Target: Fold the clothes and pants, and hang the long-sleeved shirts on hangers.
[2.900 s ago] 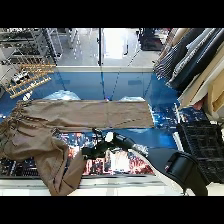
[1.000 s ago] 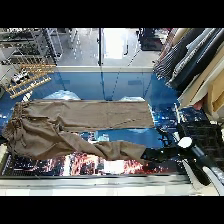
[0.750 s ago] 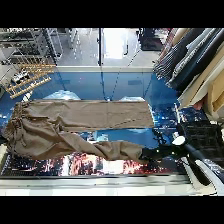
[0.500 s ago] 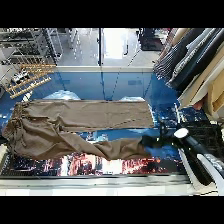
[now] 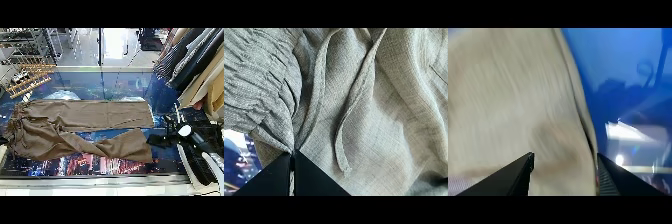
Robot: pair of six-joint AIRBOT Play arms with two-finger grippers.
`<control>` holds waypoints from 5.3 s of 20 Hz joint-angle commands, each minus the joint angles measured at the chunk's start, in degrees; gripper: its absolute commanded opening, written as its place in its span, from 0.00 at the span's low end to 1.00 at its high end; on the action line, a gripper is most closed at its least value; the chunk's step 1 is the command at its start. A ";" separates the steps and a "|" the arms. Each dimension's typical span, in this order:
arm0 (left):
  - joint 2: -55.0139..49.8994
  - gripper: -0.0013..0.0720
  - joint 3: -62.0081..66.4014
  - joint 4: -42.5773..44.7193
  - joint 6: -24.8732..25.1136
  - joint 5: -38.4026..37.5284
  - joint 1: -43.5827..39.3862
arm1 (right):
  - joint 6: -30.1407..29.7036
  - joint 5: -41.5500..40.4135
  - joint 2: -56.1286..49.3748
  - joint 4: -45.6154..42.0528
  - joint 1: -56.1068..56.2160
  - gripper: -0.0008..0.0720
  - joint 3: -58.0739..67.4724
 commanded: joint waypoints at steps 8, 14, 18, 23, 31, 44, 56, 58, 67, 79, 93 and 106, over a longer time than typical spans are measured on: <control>0.02 0.04 0.00 -0.02 0.02 -0.13 0.02 | -11.26 10.51 3.98 0.17 -8.28 0.65 -9.40; 0.00 0.04 0.00 -0.02 0.04 -0.13 0.02 | -21.05 5.20 -1.18 10.16 -5.77 0.47 -12.04; 0.04 0.04 0.00 -0.26 -0.02 -0.13 0.02 | -21.75 1.79 -0.39 15.87 -1.46 0.03 -11.98; 2.80 0.03 0.07 -0.22 0.02 0.52 0.00 | -16.76 14.64 25.11 35.98 3.67 0.03 -5.14; 3.80 0.03 0.00 14.56 0.24 1.09 -4.52 | 24.76 -4.83 32.33 -13.51 5.09 0.03 18.53; 3.78 0.80 -0.04 12.96 -0.85 -3.96 0.96 | 5.05 8.13 -4.90 -6.21 -11.50 0.60 12.20; 2.51 0.65 -6.62 -2.21 -1.60 7.34 8.92 | 7.39 4.20 16.46 5.97 -16.44 0.60 -21.88; 1.55 0.65 -6.84 -2.69 -3.06 8.20 8.92 | 7.45 0.02 16.44 7.37 -16.44 0.59 -23.87; -2.21 0.65 -6.86 -14.43 -5.01 12.87 8.81 | 7.45 -10.12 16.04 11.04 -16.26 0.55 -25.49; -1.81 0.03 -6.78 -15.26 -5.35 12.39 8.09 | 1.66 -17.79 10.03 21.24 -11.91 0.03 -24.72; 17.70 0.03 7.82 -7.80 -5.68 -0.70 10.49 | 1.40 5.99 19.45 -2.03 -11.96 0.03 11.96; -3.15 0.03 10.05 -17.62 -18.01 38.01 -6.62 | 8.39 -9.94 -46.82 -2.45 2.14 0.03 70.49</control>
